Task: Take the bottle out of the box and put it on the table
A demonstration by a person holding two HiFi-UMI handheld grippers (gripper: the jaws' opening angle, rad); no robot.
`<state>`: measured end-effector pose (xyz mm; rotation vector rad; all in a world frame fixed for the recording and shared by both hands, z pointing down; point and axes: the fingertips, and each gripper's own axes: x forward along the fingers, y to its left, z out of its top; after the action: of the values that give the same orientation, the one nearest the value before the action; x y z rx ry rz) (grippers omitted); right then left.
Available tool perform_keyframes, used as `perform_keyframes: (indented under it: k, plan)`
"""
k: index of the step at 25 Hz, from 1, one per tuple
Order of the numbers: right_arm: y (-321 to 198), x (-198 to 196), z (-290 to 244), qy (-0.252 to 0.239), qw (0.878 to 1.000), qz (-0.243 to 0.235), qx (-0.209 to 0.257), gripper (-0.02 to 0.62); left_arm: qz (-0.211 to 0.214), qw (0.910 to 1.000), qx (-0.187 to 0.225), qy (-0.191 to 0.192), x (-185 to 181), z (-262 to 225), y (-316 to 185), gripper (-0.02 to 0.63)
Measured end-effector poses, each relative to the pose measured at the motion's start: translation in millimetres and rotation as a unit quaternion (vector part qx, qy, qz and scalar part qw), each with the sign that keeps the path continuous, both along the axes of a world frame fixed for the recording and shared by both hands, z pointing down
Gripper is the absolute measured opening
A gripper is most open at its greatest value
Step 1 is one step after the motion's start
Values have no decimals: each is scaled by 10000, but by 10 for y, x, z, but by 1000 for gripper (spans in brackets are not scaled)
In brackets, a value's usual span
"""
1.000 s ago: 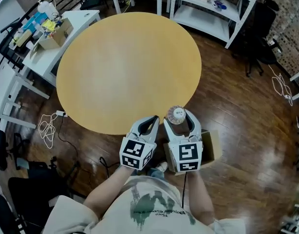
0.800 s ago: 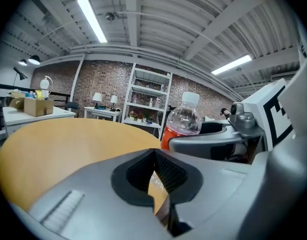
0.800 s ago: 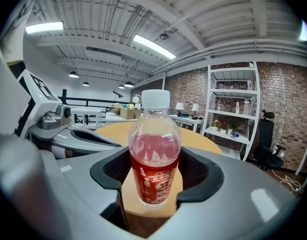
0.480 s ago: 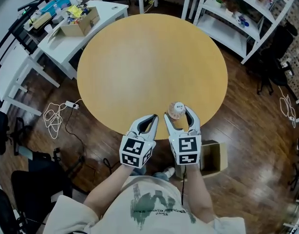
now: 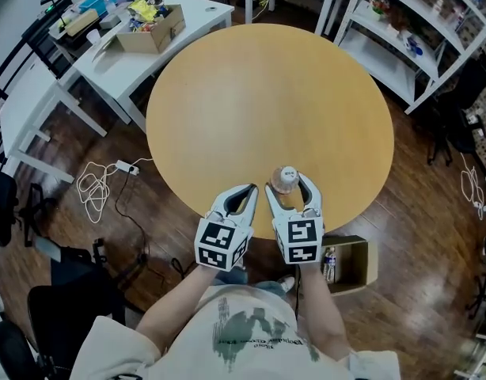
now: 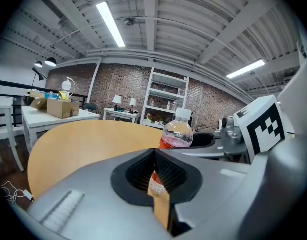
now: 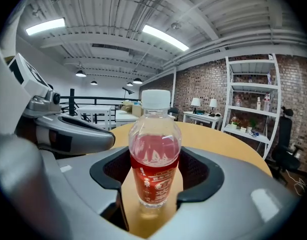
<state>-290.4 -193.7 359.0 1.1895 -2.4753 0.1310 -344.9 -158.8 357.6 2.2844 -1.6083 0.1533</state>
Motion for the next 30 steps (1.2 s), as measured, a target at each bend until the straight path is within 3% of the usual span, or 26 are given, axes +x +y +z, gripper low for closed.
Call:
perform_keyframes:
  k: [9, 16, 30]
  plan:
    - [-20, 13, 65, -48, 9999, 114, -58, 302, -46, 10000, -46, 47, -156, 10, -47, 0]
    - [-111, 201, 88, -162, 9984, 530, 101, 308, 31, 10000, -13, -24, -140, -31, -137, 0]
    - [-57, -100, 267, -219, 9994, 254, -99, 364, -107, 9998, 84, 116, -372, 45, -156, 0]
